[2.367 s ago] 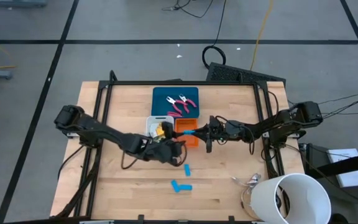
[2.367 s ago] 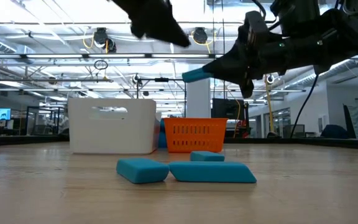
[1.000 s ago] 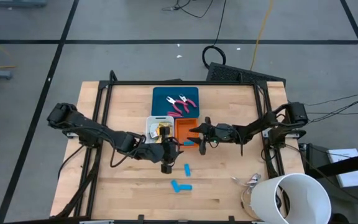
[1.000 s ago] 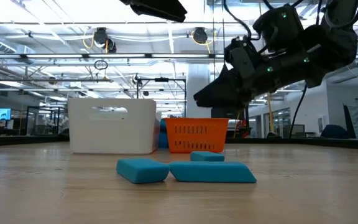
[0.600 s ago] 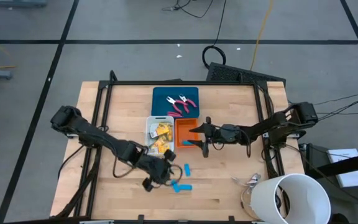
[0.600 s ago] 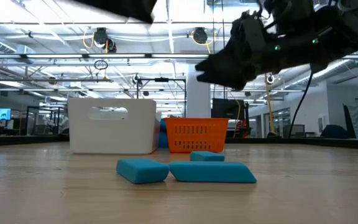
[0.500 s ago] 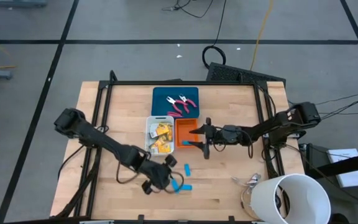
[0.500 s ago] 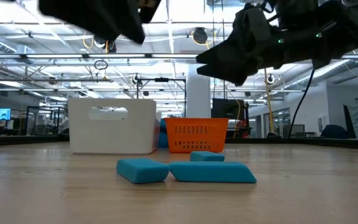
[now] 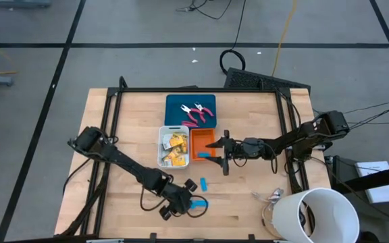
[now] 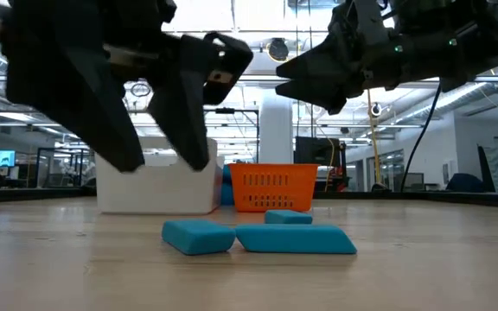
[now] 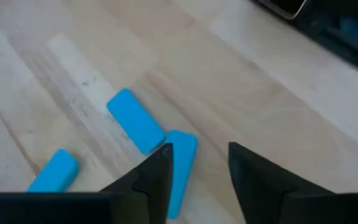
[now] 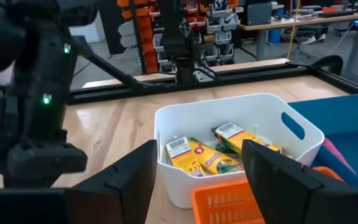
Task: Pick & Place School Supplies
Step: Put the blue eraser into the orange bin
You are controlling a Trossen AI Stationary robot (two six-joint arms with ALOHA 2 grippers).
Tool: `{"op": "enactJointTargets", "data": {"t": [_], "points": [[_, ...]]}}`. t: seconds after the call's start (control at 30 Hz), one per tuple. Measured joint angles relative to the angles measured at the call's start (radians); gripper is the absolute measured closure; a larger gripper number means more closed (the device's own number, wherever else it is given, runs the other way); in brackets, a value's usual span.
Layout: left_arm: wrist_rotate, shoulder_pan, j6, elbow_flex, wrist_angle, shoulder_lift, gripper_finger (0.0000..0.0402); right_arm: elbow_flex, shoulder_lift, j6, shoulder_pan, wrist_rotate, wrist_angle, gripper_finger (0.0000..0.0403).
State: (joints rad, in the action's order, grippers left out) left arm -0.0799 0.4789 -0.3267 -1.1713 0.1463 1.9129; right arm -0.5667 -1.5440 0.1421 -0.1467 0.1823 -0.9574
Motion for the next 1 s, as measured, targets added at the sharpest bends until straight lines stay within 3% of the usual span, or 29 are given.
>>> {"op": "enactJointTargets", "data": {"t": [0.27, 0.4, 0.8, 1.0], "points": [[-0.013, -0.02, -0.057, 0.0, -0.005, -0.001, 0.014, 0.0, 0.0, 0.002, 0.0, 0.0, 0.009, 0.0174], [-0.024, -0.045, -0.065, 0.0, -0.001, -0.001, 0.0118, 0.0, 0.0, 0.002, 0.0, 0.0, 0.014, 0.0175], [-0.179, -0.086, -0.057, 0.0, -0.054, 0.097, 0.0155, 0.0, -0.001, 0.002, 0.001, 0.0, 0.021, 0.0177], [-0.185, -0.107, -0.056, 0.0, -0.03, 0.098, 0.0196, 0.0, -0.001, 0.002, 0.001, 0.0, 0.026, 0.0177]]}}
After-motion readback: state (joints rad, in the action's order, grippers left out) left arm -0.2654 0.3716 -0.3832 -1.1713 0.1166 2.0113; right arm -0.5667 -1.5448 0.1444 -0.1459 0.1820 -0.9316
